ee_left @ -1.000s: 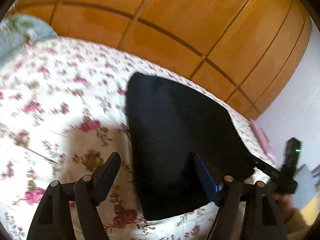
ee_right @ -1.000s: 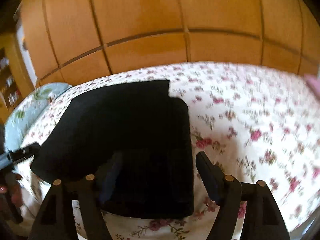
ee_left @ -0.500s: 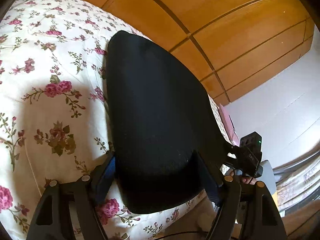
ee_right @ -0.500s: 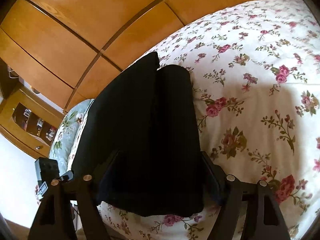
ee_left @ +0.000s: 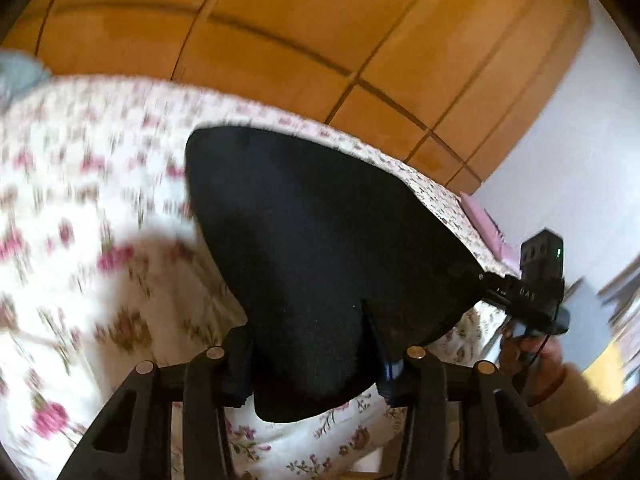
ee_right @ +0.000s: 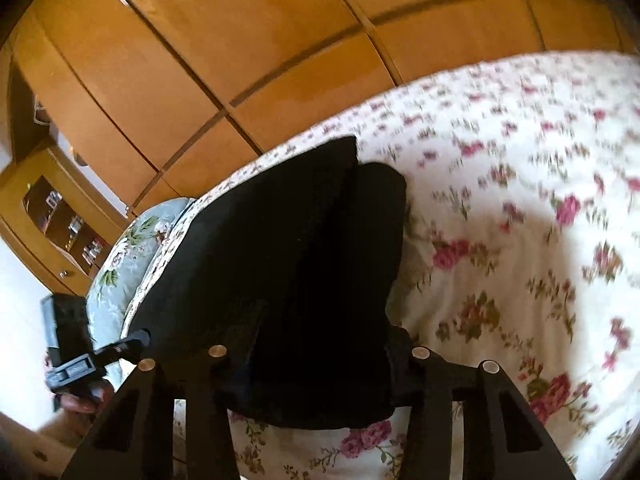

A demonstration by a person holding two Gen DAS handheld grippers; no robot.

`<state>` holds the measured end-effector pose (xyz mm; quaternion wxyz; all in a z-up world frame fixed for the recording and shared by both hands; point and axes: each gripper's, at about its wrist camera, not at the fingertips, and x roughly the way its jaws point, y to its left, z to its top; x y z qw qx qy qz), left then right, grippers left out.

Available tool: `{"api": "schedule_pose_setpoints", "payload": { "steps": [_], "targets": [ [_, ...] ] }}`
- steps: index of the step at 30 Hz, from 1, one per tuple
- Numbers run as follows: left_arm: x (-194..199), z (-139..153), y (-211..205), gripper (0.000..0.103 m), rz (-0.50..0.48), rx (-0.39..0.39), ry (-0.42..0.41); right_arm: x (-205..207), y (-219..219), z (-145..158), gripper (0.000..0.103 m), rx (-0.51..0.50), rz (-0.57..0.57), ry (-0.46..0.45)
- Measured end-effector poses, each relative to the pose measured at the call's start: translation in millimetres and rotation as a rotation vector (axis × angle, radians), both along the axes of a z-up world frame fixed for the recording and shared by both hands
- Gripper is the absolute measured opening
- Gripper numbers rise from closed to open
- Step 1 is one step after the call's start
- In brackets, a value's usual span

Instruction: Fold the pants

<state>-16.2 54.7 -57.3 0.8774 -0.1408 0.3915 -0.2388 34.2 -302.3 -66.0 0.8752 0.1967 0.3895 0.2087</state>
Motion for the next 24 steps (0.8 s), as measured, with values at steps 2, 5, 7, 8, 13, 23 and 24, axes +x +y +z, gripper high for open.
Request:
{"api": "schedule_pose_setpoints", "payload": {
  "steps": [2,5,7,8,13,23,24],
  "targets": [
    [1,9,-2,0.045,0.002,0.018,-0.038,3,1,4,0.046,0.004,-0.001,-0.015],
    [7,23,-4,0.045,0.010,0.051,-0.106,11,0,12,0.046,0.022,-0.012,-0.059],
    [14,32,-8,0.045,0.016,0.085,-0.150,20,2,18,0.046,0.013,-0.013,-0.085],
    [20,35,-9,0.045,0.019,0.101,-0.166,26,4,20,0.046,0.008,-0.010,-0.096],
    [62,45,-8,0.045,0.049,0.139,-0.237,67,15,32,0.046,-0.027,-0.002,-0.163],
    [161,24,-4,0.046,0.163,0.208,-0.286,184,33,28,0.046,-0.099,-0.009,-0.242],
    [172,16,-3,0.046,0.166,0.218,-0.281,191,33,26,0.046,-0.098,-0.011,-0.239]
  ]
}}
